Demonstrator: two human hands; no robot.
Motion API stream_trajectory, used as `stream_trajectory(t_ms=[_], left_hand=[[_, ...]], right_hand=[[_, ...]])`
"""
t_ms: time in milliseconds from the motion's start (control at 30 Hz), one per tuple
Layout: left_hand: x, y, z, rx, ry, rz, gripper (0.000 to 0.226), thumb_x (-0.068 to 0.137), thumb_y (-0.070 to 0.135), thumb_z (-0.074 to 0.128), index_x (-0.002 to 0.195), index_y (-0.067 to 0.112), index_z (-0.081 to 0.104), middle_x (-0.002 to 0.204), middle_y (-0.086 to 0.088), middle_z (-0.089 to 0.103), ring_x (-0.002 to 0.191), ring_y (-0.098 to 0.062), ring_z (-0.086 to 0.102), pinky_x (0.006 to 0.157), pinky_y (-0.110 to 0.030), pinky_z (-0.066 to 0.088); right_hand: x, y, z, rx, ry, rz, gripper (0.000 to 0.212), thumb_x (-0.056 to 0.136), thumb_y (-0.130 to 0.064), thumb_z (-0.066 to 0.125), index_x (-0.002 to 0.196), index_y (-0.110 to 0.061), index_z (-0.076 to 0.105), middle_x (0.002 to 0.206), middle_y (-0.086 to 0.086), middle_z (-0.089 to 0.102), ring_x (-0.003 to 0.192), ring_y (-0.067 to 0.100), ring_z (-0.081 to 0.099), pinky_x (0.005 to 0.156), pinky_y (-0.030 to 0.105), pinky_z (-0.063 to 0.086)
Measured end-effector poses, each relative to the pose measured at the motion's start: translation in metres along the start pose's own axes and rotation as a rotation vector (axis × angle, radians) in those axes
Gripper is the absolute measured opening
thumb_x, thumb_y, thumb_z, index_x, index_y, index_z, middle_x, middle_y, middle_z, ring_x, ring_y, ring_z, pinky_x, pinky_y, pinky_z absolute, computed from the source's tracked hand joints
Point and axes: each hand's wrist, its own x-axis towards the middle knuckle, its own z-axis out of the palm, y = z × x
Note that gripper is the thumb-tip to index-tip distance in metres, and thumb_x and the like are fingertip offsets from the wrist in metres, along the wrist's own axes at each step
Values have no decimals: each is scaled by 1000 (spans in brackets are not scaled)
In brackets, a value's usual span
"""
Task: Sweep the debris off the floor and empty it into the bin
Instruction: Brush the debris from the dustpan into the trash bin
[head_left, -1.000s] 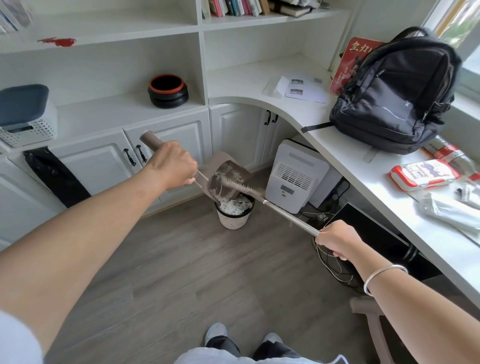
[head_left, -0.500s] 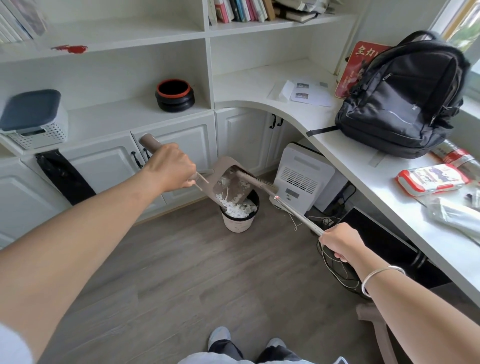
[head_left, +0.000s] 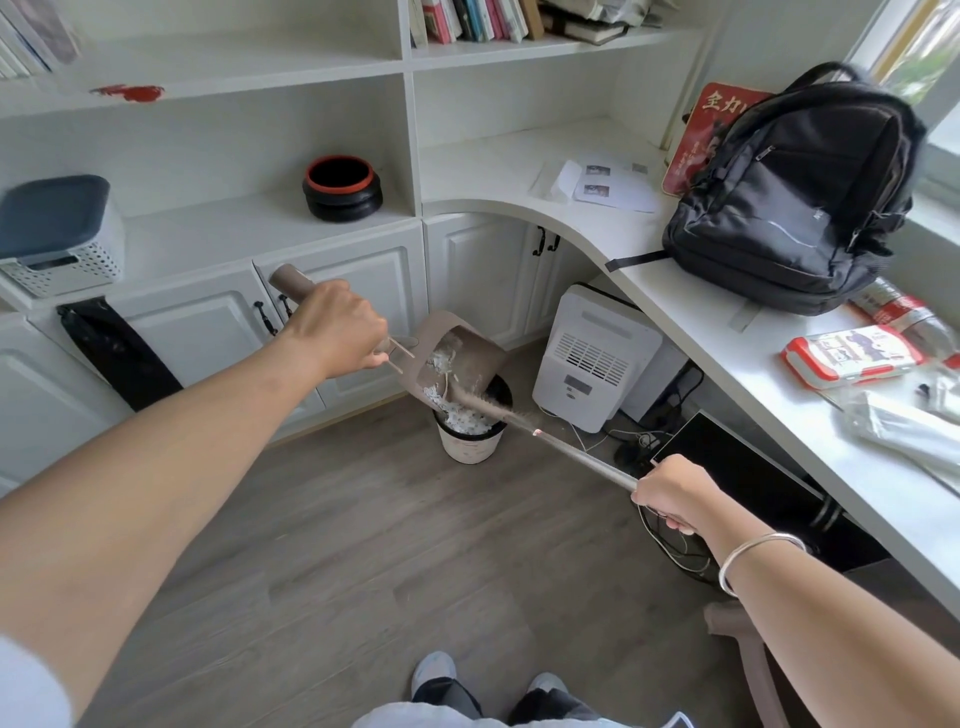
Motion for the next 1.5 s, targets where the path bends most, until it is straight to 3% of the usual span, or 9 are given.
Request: stream_trajectory(t_ms=[167, 433, 567, 633, 933, 1200, 1300, 1500], left_hand=[[-1, 2, -2, 11, 1, -11, 41, 98, 51, 40, 91, 23, 69, 91, 4, 73, 85, -15, 67, 75, -27, 37], [-2, 6, -2, 25, 6, 3, 41, 98, 51, 40, 92, 23, 69, 94, 4, 73, 87, -16, 67, 70, -27, 31], [-6, -4, 1, 31, 33, 9, 43, 98, 52, 39, 78, 22, 63, 84, 4, 72, 67, -17, 55, 71, -27, 35], [-8, -7, 2, 12, 56, -13, 42, 98, 52, 39, 72, 24, 57, 80, 4, 71, 63, -17, 48, 69, -27, 35], [-5, -13, -1, 68, 123, -12, 47, 98, 54, 38, 63, 23, 41, 75, 7, 69, 59, -14, 45, 67, -26, 35], [-4, -3, 1, 125, 141, 34, 43, 98, 53, 38, 68, 23, 46, 79, 8, 71, 62, -14, 46, 69, -25, 31], [1, 0, 2, 110, 139, 75, 42, 98, 51, 39, 67, 23, 45, 81, 7, 71, 70, -14, 59, 72, -26, 35], [5, 2, 2, 89, 148, 93, 42, 98, 51, 39, 67, 23, 45, 79, 7, 70, 65, -15, 53, 75, -26, 38]], right_hand=[[-6, 16, 1, 20, -25, -27, 20, 75, -11, 53, 87, -4, 67, 68, 9, 54, 41, 20, 46, 39, 17, 36], [-5, 17, -13, 105, 55, -78, 22, 79, -12, 55, 94, -7, 70, 67, 9, 56, 46, 20, 45, 40, 20, 36], [0, 11, -2, 103, 89, -102, 30, 82, -14, 55, 109, -15, 67, 84, 14, 70, 52, 23, 53, 46, 23, 43], [2, 11, 5, 86, 82, -102, 35, 82, -14, 54, 115, -16, 65, 79, 12, 68, 52, 24, 54, 47, 23, 44], [-6, 15, 16, -56, 38, -67, 27, 76, -18, 53, 97, -13, 69, 71, 7, 62, 44, 22, 54, 47, 23, 46], [-12, 22, -9, -108, 57, -85, 26, 70, -17, 51, 85, -12, 71, 60, 7, 60, 45, 23, 52, 45, 23, 43], [-13, 19, -22, -112, 83, -112, 28, 69, -16, 51, 86, -11, 73, 56, 6, 60, 43, 24, 52, 44, 22, 43], [-17, -8, -14, -88, 65, -140, 27, 72, -16, 52, 91, -7, 69, 62, 10, 62, 43, 23, 53, 45, 24, 46]])
